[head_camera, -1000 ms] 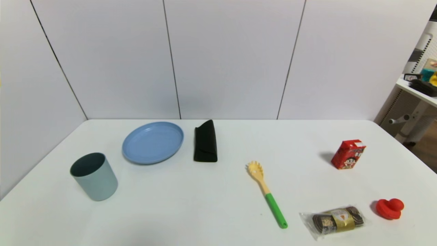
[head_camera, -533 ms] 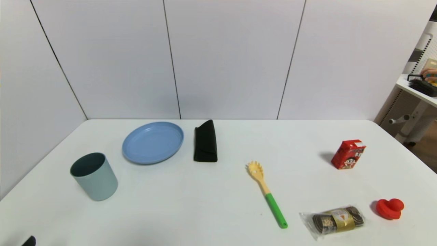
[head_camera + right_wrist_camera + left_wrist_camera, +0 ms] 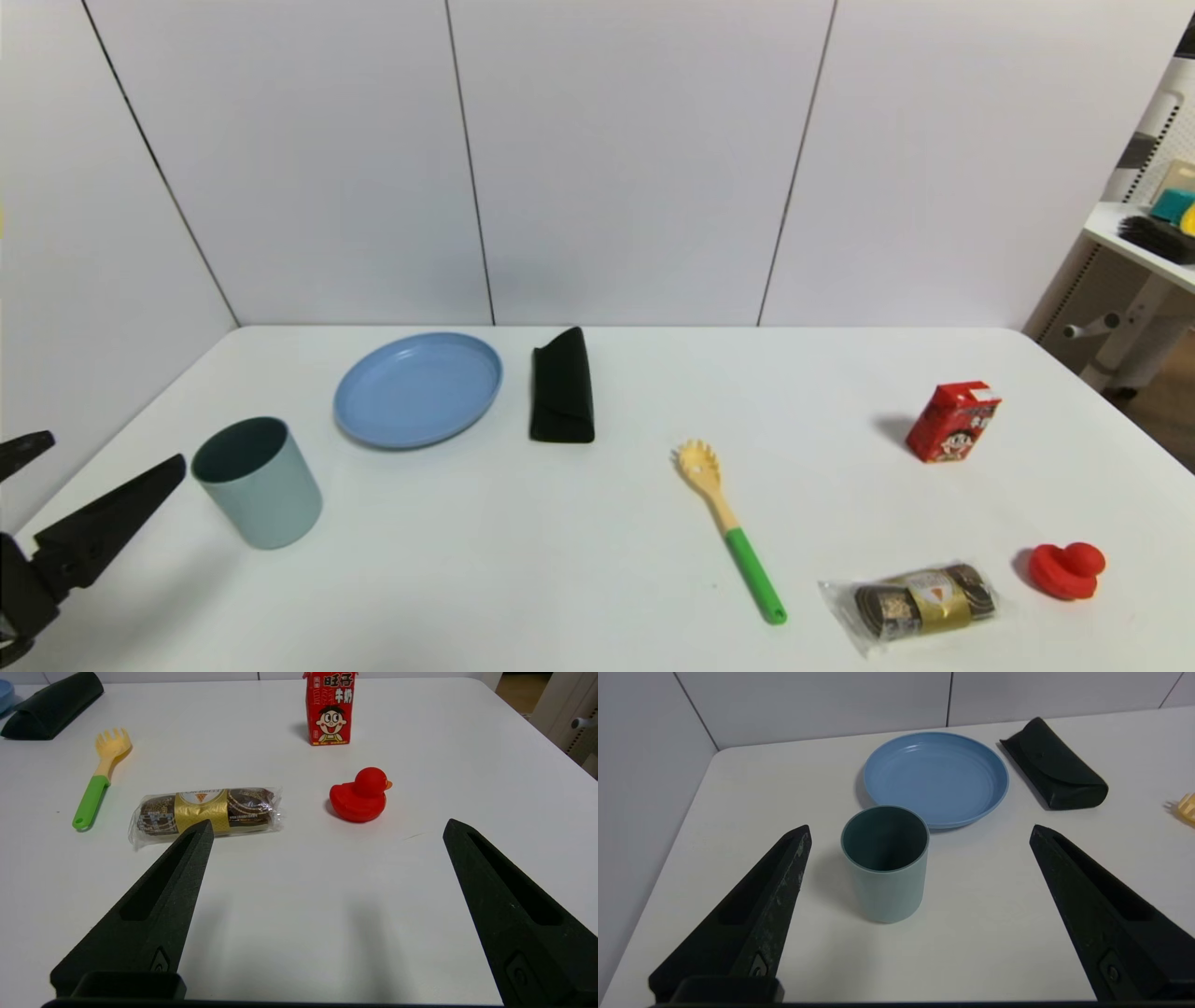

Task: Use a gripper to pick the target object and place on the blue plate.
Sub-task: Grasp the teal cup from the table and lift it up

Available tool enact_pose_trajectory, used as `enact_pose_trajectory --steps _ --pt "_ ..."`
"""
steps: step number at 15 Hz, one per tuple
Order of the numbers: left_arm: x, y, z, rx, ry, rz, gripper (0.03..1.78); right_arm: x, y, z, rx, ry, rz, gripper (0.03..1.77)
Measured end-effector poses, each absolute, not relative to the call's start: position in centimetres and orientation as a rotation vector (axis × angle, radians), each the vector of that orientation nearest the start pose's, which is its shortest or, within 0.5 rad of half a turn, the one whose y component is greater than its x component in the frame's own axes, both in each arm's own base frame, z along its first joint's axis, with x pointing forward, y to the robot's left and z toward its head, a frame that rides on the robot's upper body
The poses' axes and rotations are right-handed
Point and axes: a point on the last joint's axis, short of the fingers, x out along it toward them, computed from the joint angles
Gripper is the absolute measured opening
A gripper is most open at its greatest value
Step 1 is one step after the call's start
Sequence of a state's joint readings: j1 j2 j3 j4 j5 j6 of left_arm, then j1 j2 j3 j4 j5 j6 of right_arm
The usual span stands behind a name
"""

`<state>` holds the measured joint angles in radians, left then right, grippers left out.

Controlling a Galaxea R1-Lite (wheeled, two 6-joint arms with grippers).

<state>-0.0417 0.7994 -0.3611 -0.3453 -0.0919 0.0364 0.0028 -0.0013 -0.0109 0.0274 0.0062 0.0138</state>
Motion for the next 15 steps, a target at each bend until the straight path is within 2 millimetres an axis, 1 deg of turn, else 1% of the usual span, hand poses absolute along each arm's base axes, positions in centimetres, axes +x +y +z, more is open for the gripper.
enact_pose_trajectory --steps 2,4,6,9,12,15 --pt "10.0 -0.7 18.7 0.043 0.129 -0.148 1.69 -2.4 0.0 7.6 0.014 0.015 0.008 1.7" --pt "11.2 -0.7 16.9 0.043 0.162 -0.151 1.69 -2.4 0.0 7.6 0.013 0.015 0.009 1.7" --pt "11.8 -0.7 15.4 0.045 0.179 -0.145 1.69 -2.4 0.0 7.6 0.013 0.016 0.008 1.7" --pt "12.4 -0.5 13.9 0.036 0.231 -0.128 1.69 -2.4 0.0 7.6 0.014 0.016 0.009 1.7" --pt "12.7 0.0 12.8 0.022 0.285 -0.091 1.69 -2.4 0.0 7.6 0.013 0.016 0.008 1.7" --pt "13.4 0.2 12.5 0.001 0.284 -0.07 1.69 -2.4 0.0 7.6 0.014 0.015 0.008 1.7"
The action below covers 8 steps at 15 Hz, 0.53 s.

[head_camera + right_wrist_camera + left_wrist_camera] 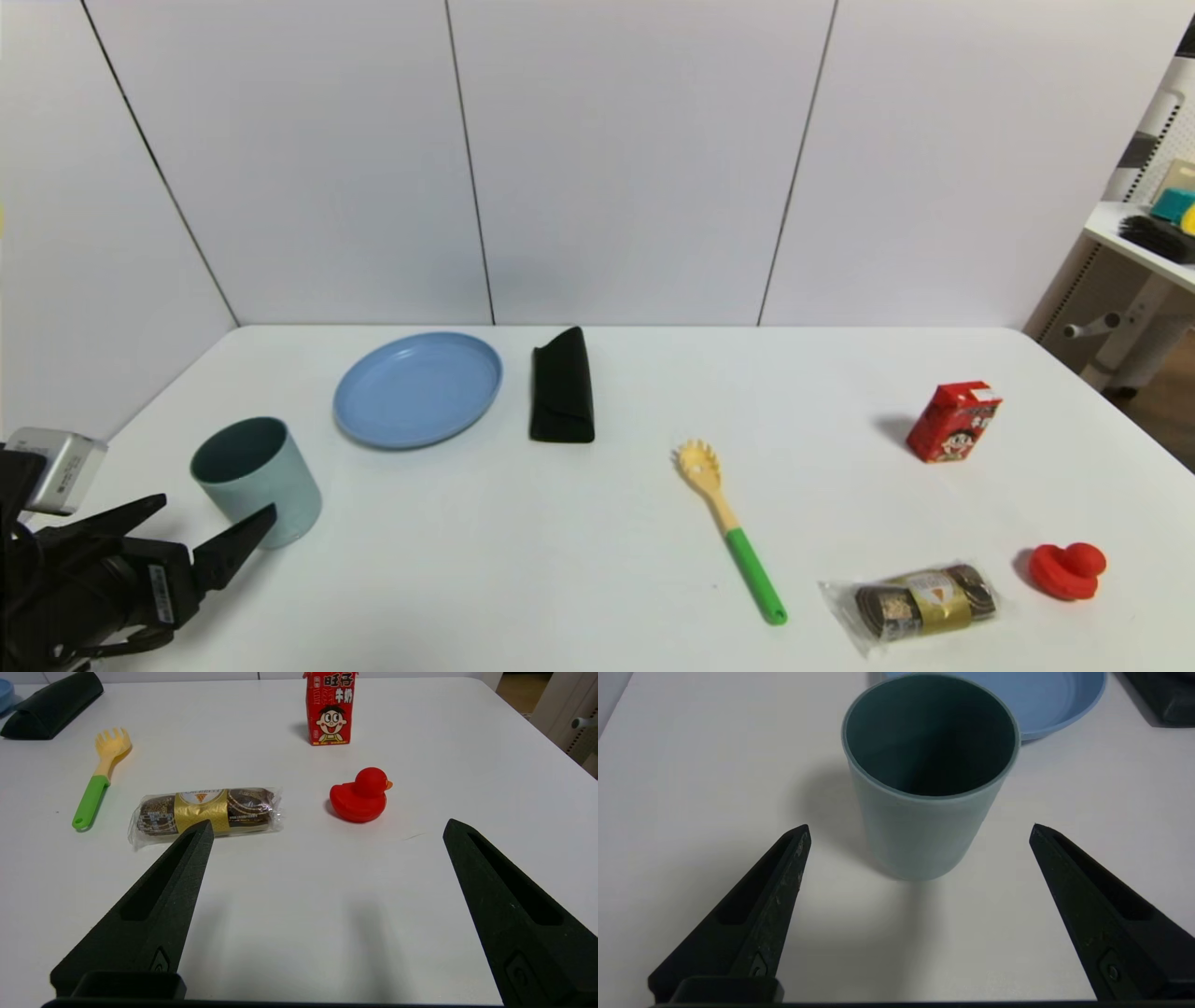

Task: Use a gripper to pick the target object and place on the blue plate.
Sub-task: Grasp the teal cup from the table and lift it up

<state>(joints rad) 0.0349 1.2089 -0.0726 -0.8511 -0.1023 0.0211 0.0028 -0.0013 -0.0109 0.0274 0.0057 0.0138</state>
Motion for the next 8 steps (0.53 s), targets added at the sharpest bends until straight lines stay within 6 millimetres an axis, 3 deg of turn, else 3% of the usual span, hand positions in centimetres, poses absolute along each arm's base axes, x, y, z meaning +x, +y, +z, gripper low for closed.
enact_pose_trajectory --steps 8 --pt "15.6 0.3 11.1 -0.018 0.238 -0.07 1.69 -2.4 0.0 7.6 0.014 0.016 0.009 1.7"
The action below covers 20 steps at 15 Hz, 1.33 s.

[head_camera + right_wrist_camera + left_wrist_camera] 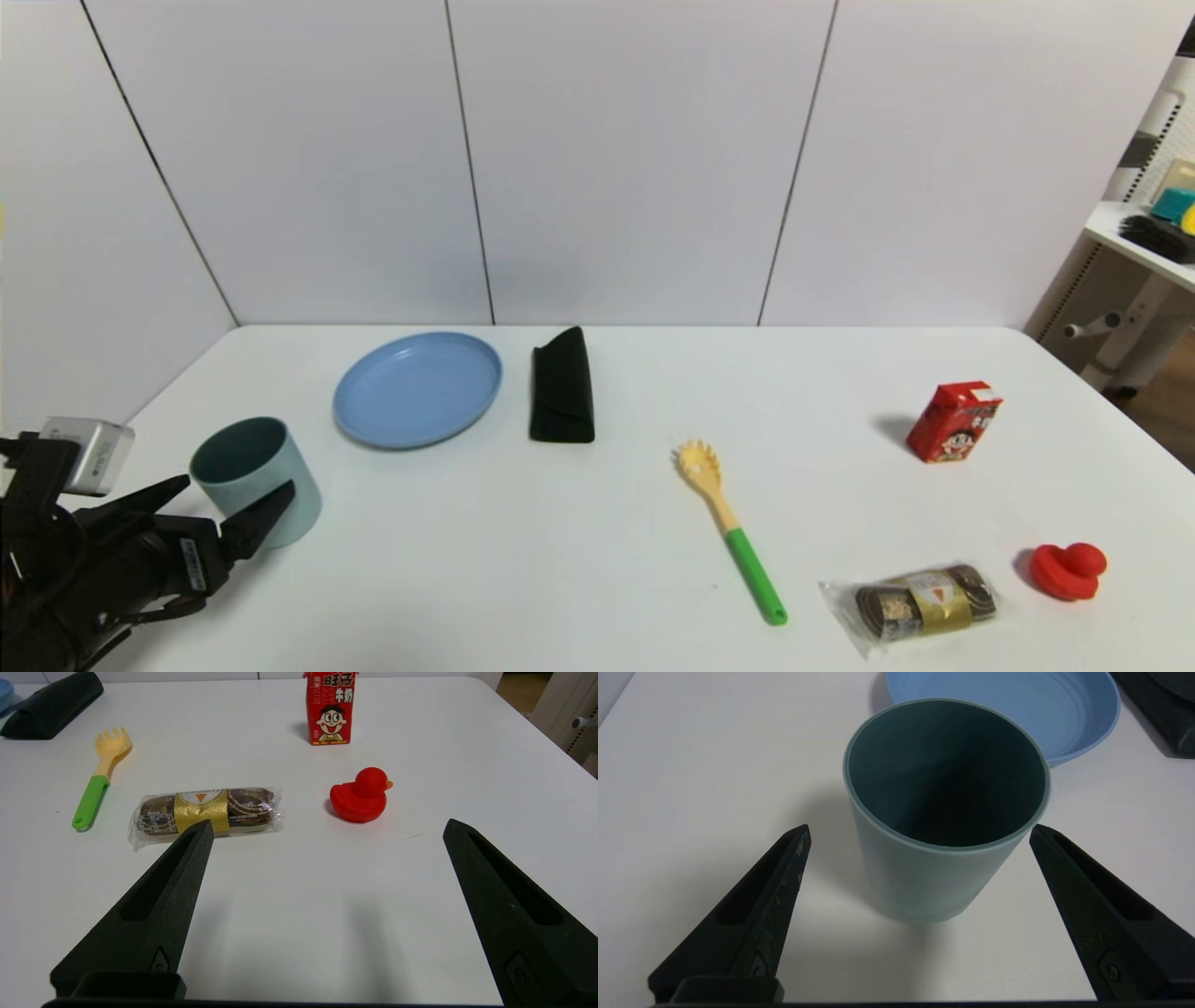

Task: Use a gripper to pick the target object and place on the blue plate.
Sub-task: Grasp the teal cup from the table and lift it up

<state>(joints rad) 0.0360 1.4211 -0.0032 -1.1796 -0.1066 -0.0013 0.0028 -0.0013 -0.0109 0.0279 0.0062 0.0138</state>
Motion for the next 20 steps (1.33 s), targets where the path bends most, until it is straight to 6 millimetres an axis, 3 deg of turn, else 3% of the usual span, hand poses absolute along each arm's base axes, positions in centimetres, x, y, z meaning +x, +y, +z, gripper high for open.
enact_pose_trajectory --steps 20 --pt "19.5 0.4 9.1 -0.019 0.208 -0.071 1.66 -2.4 0.0 7.6 0.014 0.016 0.009 1.7"
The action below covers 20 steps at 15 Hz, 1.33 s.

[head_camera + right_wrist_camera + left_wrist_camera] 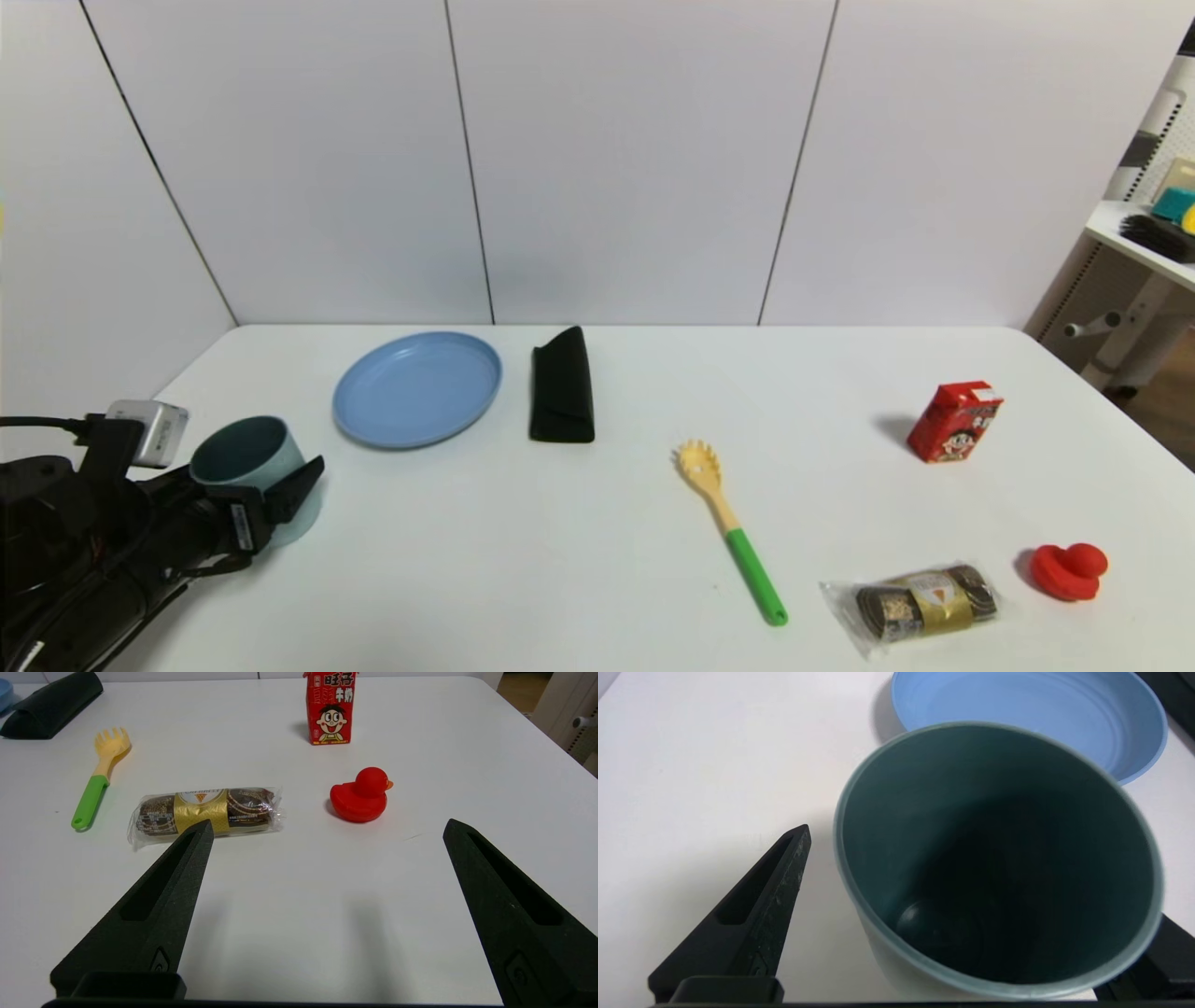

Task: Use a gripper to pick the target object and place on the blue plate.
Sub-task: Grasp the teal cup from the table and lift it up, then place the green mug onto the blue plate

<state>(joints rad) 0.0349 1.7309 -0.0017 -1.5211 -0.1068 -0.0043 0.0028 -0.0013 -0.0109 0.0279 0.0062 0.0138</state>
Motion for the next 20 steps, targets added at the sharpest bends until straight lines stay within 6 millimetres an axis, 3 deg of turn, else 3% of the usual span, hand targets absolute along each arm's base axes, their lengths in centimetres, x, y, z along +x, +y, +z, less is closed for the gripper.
enact_pose_trajectory --steps 3,8,13,18,20 --pt "19.6 0.4 8.9 -0.018 0.217 -0.071 1.21 -2.4 0.0 7.6 0.013 0.015 0.009 1.7" --pt "19.9 0.5 9.2 -0.017 0.194 -0.071 1.18 -2.4 0.0 7.6 0.013 0.016 0.008 1.7" --pt "21.8 0.0 12.7 0.001 0.055 -0.136 1.18 -2.4 0.0 7.6 0.013 0.016 0.008 1.7" --pt "26.5 -1.5 16.2 0.012 -0.024 -0.329 1.18 -2.4 0.0 7.6 0.014 0.016 0.008 1.7" --pt "29.0 -2.3 16.3 0.012 -0.021 -0.391 1.18 -2.4 0.0 7.6 0.013 0.016 0.008 1.7"
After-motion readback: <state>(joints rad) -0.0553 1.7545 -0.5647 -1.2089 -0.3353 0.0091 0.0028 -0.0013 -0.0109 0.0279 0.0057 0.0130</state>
